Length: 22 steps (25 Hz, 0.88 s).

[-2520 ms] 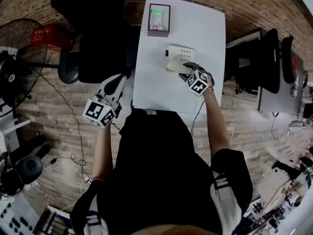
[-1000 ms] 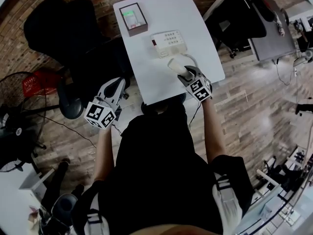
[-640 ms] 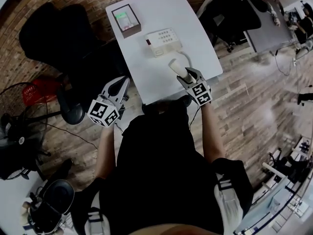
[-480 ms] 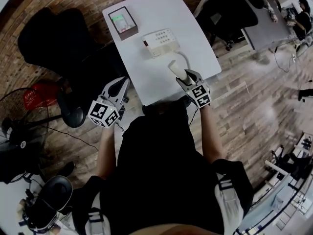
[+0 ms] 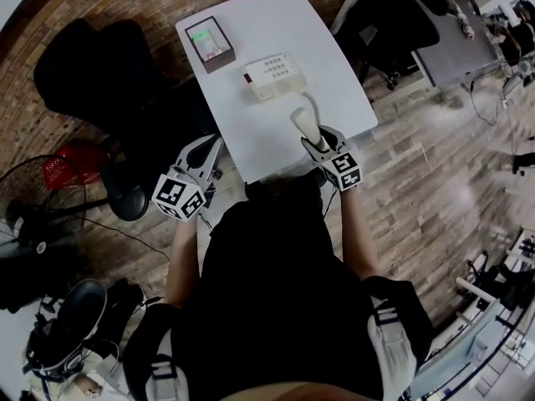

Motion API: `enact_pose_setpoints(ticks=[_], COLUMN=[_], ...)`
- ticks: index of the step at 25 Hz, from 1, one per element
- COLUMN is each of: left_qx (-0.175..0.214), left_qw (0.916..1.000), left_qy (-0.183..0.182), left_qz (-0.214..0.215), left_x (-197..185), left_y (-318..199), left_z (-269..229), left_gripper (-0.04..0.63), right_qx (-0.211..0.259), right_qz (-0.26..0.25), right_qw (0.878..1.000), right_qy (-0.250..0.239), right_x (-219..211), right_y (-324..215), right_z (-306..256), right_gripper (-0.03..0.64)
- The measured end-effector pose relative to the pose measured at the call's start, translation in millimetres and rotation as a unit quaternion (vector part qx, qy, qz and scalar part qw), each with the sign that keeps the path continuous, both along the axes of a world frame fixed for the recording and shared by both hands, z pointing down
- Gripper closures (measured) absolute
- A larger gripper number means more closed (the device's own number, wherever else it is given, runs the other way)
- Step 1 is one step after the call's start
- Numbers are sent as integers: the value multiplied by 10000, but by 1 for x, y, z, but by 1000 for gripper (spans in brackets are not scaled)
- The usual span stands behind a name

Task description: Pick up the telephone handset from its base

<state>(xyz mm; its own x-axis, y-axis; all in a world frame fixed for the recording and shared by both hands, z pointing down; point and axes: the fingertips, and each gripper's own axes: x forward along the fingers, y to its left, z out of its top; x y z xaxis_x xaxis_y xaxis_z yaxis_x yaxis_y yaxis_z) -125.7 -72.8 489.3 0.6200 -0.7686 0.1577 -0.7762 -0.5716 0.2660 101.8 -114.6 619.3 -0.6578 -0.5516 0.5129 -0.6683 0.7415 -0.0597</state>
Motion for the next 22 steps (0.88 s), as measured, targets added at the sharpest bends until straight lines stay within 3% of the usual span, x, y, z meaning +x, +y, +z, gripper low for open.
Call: enact_pose_setpoints(ticks=[22], left_qx=[-6], left_qw=[10000], left_qy=[67], left_qz=[46], left_x=[1], left_y=[-5], left_z=[3], left_gripper=[577], right_qx=[63], right_qz=[29], right_qw=[10000], right_qy=[-6], right_x=[-2], right_y=[-7], right_z=[-3], right_gripper=[405])
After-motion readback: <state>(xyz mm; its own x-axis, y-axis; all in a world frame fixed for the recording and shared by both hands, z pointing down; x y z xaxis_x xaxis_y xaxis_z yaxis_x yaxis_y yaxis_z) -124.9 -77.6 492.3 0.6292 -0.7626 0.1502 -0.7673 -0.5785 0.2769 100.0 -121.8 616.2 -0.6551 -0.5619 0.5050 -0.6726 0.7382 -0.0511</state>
